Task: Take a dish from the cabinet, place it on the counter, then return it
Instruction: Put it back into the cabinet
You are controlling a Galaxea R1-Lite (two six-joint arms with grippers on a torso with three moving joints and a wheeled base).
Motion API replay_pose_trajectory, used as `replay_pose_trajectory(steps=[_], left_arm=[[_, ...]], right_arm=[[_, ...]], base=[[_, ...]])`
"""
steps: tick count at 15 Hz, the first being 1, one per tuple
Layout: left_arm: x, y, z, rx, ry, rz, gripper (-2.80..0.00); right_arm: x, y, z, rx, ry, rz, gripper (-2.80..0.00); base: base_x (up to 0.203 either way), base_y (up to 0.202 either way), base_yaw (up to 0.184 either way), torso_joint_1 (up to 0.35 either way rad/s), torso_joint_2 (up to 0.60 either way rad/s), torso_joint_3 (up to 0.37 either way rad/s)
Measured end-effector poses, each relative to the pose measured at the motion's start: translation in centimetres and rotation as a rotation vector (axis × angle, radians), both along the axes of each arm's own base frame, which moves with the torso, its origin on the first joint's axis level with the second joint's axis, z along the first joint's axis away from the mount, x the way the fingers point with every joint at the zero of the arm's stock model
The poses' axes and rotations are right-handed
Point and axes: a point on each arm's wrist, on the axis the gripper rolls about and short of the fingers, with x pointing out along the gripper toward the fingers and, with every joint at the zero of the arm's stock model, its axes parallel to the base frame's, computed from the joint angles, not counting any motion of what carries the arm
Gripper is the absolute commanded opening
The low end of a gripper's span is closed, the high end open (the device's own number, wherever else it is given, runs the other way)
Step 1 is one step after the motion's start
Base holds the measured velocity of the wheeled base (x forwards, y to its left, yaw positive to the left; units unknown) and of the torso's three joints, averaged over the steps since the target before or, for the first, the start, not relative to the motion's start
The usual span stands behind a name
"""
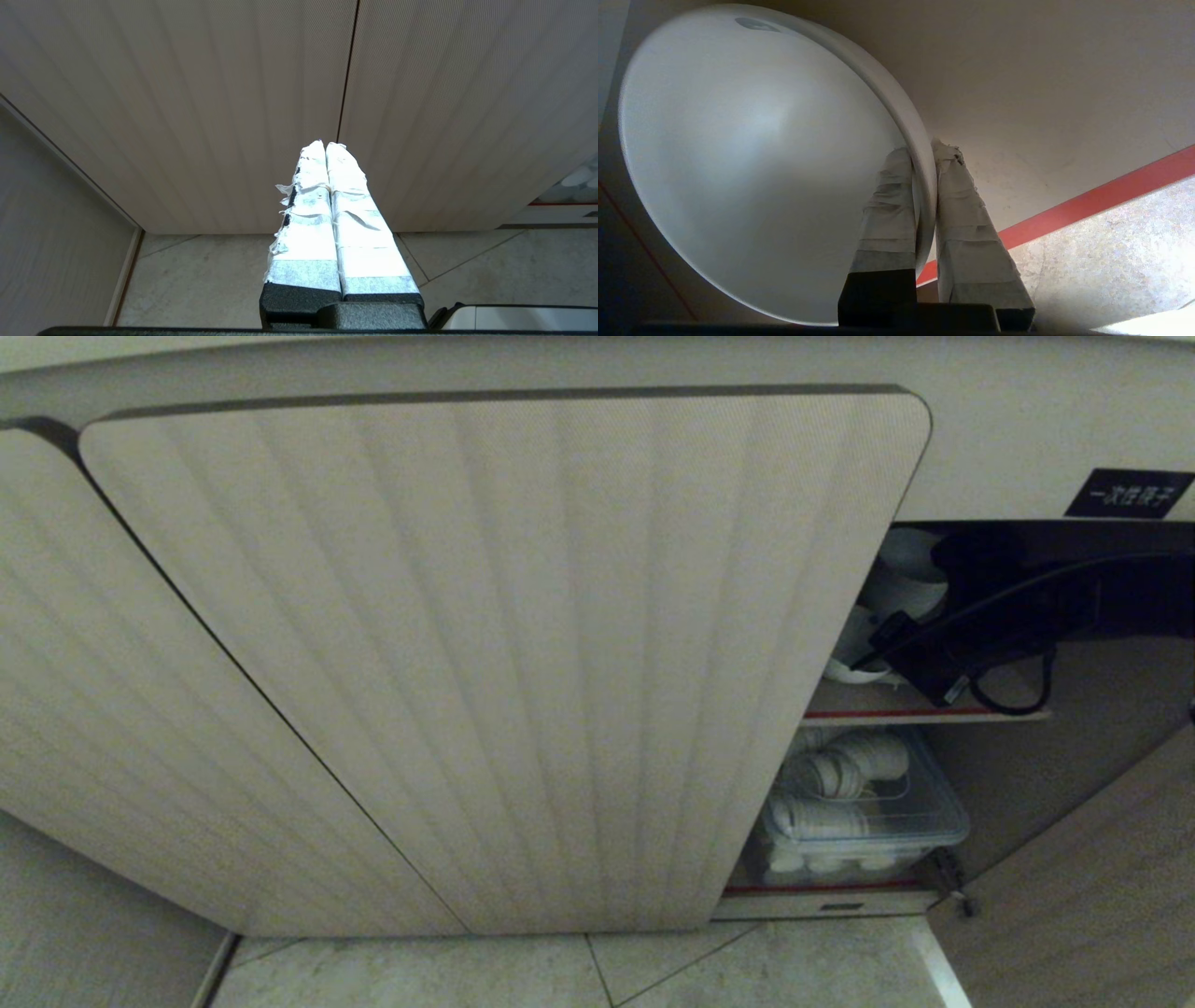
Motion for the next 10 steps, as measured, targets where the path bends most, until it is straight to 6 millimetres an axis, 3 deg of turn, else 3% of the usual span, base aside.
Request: replay_pose_trajectory(steps=[7, 8, 10], left_arm=[[0.00, 0.00, 0.00, 0.000, 0.000, -0.001, -2.80], [0.00, 0.00, 0.00, 0.000, 0.000, 0.000, -2.80], [0.00, 0.00, 0.00, 0.000, 0.000, 0.000, -2.80]], right_arm=[[-0.06, 0.04, -0.12, -0.002, 0.011, 0.001, -2.80], [-0.10, 0.04, -0.16, -0.003, 0.017, 0.001, 0.00], [-0.07, 0.03, -0.32, -0.006, 0.022, 0.000, 0.00]], base=[[0.000, 0.000, 0.000, 0.000, 0.00, 0.000], [0.000, 0.000, 0.000, 0.000, 0.00, 0.000], [0.000, 0.000, 0.000, 0.000, 0.00, 0.000]])
